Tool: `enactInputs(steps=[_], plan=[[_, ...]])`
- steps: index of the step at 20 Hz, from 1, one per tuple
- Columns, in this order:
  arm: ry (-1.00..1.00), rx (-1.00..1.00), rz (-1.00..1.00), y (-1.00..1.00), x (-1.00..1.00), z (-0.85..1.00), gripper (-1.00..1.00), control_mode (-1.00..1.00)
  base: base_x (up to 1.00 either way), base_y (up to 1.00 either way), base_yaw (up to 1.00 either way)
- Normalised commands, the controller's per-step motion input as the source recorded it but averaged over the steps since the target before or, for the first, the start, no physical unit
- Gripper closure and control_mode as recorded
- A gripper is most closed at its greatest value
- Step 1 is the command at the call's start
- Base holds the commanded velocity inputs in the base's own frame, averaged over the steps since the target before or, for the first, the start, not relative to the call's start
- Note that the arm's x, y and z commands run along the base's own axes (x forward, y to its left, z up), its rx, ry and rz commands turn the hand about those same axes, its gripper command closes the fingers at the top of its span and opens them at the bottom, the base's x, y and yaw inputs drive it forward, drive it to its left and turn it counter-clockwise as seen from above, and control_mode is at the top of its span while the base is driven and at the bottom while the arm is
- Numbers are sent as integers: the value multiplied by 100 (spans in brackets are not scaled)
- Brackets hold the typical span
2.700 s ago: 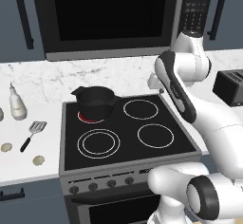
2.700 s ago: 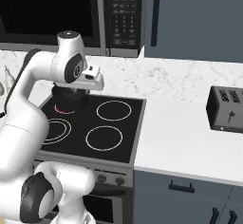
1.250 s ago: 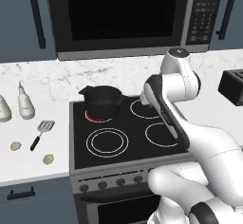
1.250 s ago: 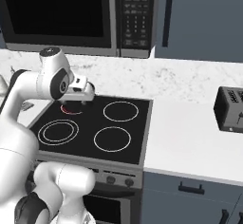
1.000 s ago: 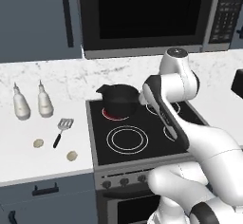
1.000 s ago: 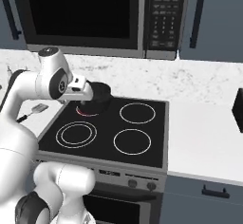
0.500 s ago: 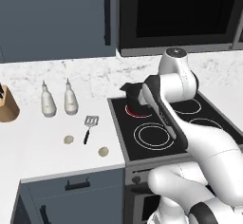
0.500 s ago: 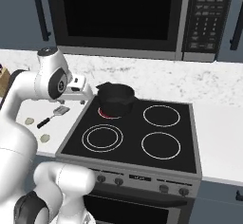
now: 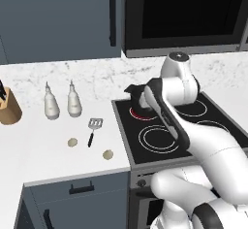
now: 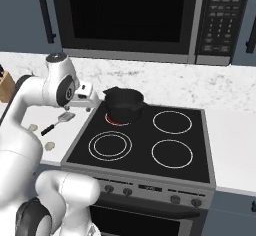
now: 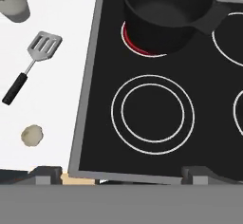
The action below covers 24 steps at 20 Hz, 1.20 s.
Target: Put the garlic and garlic in the pot. Retrieve the spatula and lightly stir the vegetables in the pot.
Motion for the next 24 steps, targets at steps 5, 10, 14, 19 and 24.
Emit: enactInputs(steps=[5, 10, 14, 19, 24], plan=[[2, 11, 9, 53, 26, -71, -100, -100, 0, 0, 0], [11, 4, 9, 100, 8, -44, -100, -100, 0, 0, 0], [6, 0, 0, 100, 0, -58, -100, -100, 0, 0, 0], [11, 0, 0, 70, 0, -50, -100, -100, 0, 0, 0], [3, 0, 0, 16, 0, -45, -100, -100, 0, 0, 0]])
